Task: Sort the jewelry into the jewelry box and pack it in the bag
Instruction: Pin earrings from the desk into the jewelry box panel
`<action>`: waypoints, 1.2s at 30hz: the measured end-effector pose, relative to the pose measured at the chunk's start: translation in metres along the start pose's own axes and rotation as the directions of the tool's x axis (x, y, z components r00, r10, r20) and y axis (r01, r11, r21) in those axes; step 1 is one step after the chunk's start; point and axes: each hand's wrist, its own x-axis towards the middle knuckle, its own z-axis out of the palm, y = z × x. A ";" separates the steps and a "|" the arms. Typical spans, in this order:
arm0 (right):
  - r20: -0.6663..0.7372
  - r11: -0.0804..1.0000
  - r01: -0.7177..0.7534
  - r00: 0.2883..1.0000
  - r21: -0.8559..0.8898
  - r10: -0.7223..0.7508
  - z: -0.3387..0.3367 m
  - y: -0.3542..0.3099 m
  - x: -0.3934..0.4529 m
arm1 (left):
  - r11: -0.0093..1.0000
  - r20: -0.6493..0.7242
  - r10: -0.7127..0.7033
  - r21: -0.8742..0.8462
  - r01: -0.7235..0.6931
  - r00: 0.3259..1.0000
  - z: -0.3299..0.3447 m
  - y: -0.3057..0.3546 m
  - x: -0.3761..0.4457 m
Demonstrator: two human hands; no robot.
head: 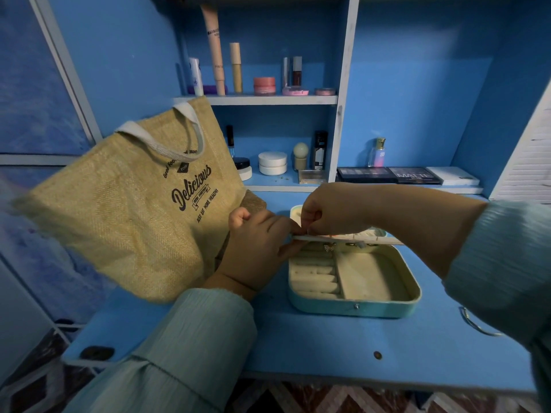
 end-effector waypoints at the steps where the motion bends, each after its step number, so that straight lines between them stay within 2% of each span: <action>1: -0.009 1.000 -0.003 1.000 0.001 0.003 0.000 0.000 -0.002 | 1.000 -0.002 -0.010 -0.007 0.010 1.000 0.000 0.000 0.000; 8: -0.147 0.990 0.000 0.989 0.140 0.021 -0.006 0.015 -0.028 | 0.987 0.012 -0.113 -0.111 0.114 0.994 0.000 0.004 0.002; 11: -0.138 0.985 -0.025 0.989 0.170 0.049 -0.007 0.029 -0.046 | 0.971 0.074 -0.185 -0.137 0.194 0.980 0.001 0.004 0.002; 15: -0.121 0.976 -0.066 0.988 0.208 0.092 -0.004 0.045 -0.070 | 0.945 0.079 -0.256 -0.190 0.267 0.963 0.000 0.008 0.004; 19: -0.200 0.986 -0.093 0.972 0.141 0.120 0.001 0.055 -0.083 | 0.893 0.152 -0.341 -0.255 0.370 0.928 -0.003 0.015 0.005; 25: -0.321 0.974 -0.137 0.928 0.183 0.190 0.012 0.057 -0.087 | 0.828 0.191 -0.436 -0.300 0.475 0.880 -0.012 0.025 0.001; 30: -0.386 0.960 -0.184 0.886 0.211 0.255 0.018 0.057 -0.088 | 0.858 0.115 -0.424 -0.264 0.439 0.898 -0.024 0.037 -0.003; 36: -0.409 0.947 -0.206 0.864 0.247 0.294 0.028 0.058 -0.098 | 0.971 -0.044 -0.227 -0.091 0.222 0.973 -0.035 0.057 0.008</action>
